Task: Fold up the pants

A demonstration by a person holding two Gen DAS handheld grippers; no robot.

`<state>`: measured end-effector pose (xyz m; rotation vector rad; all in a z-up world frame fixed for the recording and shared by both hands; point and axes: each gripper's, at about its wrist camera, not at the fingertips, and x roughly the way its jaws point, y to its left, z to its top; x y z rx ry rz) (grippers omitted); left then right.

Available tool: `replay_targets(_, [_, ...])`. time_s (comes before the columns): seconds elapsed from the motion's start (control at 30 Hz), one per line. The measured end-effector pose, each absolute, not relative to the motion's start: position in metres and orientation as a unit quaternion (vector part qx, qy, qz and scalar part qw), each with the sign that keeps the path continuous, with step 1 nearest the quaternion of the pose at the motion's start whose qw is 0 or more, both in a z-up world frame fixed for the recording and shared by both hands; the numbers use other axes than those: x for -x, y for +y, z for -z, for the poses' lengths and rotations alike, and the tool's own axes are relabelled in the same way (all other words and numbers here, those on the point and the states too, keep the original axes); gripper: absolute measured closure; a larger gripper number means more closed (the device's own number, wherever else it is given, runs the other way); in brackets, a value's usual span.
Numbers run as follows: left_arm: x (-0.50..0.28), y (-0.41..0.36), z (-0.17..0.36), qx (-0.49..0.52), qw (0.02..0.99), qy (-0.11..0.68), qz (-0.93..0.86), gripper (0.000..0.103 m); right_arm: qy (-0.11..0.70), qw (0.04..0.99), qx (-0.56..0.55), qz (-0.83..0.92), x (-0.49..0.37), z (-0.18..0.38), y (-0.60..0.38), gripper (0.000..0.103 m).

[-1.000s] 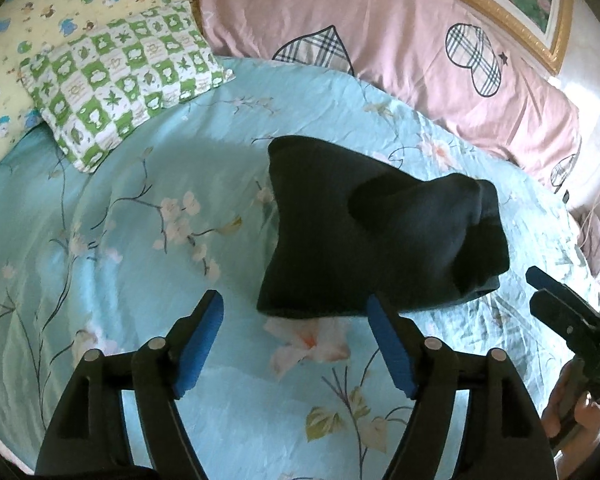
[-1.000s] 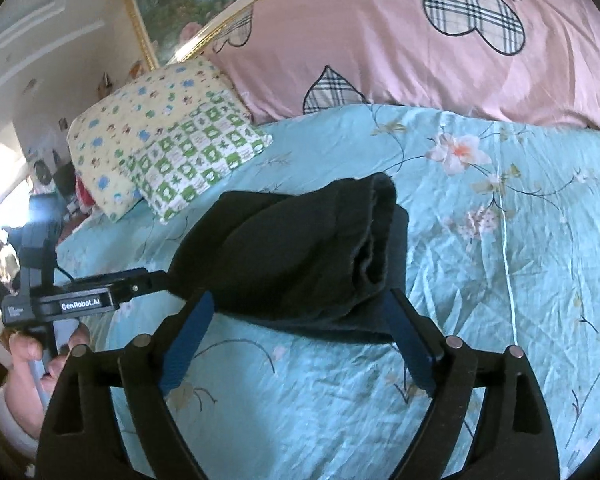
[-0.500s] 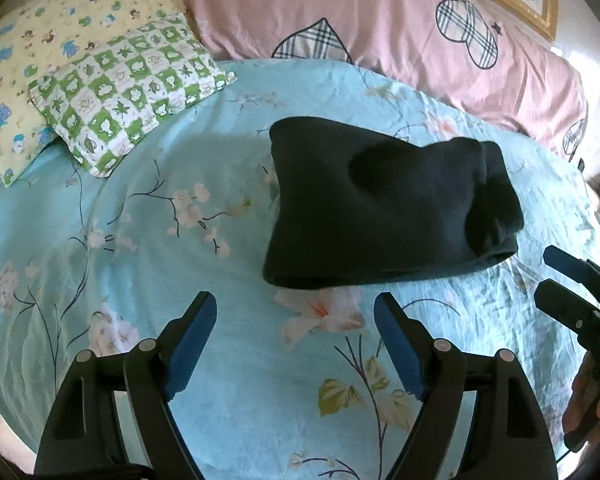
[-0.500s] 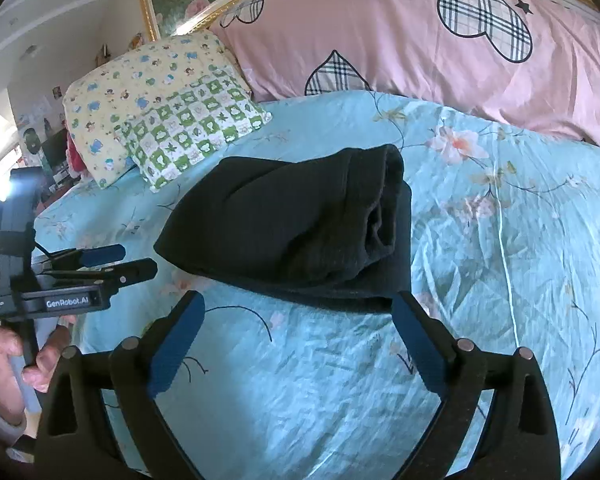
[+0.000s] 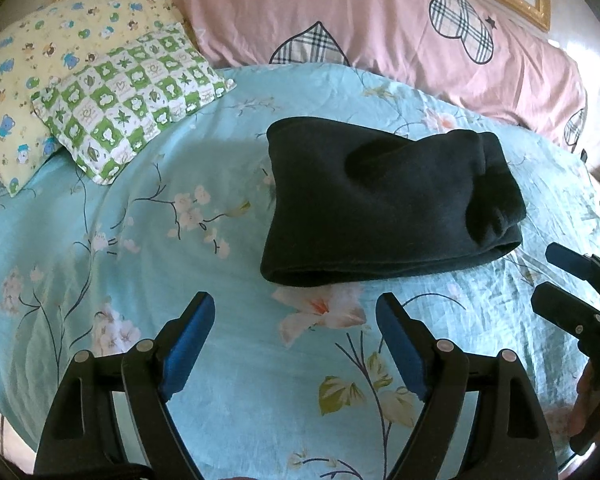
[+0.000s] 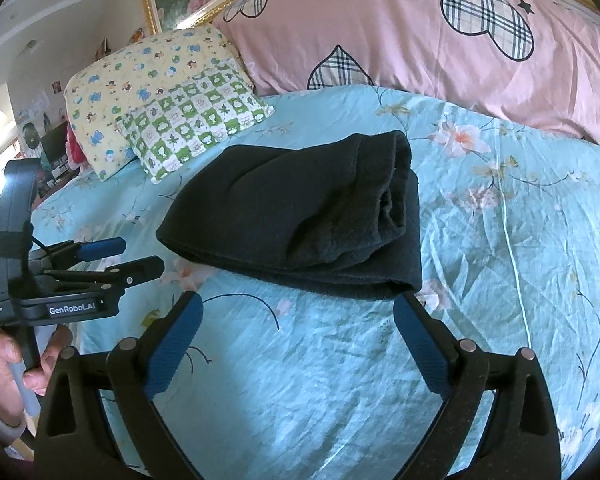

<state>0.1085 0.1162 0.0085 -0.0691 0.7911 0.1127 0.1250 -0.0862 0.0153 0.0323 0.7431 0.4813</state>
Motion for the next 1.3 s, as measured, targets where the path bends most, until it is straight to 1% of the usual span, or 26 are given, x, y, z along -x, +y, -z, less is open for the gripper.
replay_targets(0.33, [-0.109, 0.109, -0.008, 0.016, 0.927, 0.371, -0.05, 0.019, 0.361, 0.904, -0.015, -0.229, -0.129, -0.01, -0.085, 0.005])
replay_targets(1.3, [-0.12, 0.107, -0.004, 0.001, 0.927, 0.374, -0.037, 0.018, 0.359, 0.903, -0.019, -0.234, -0.135, -0.01, -0.074, 0.004])
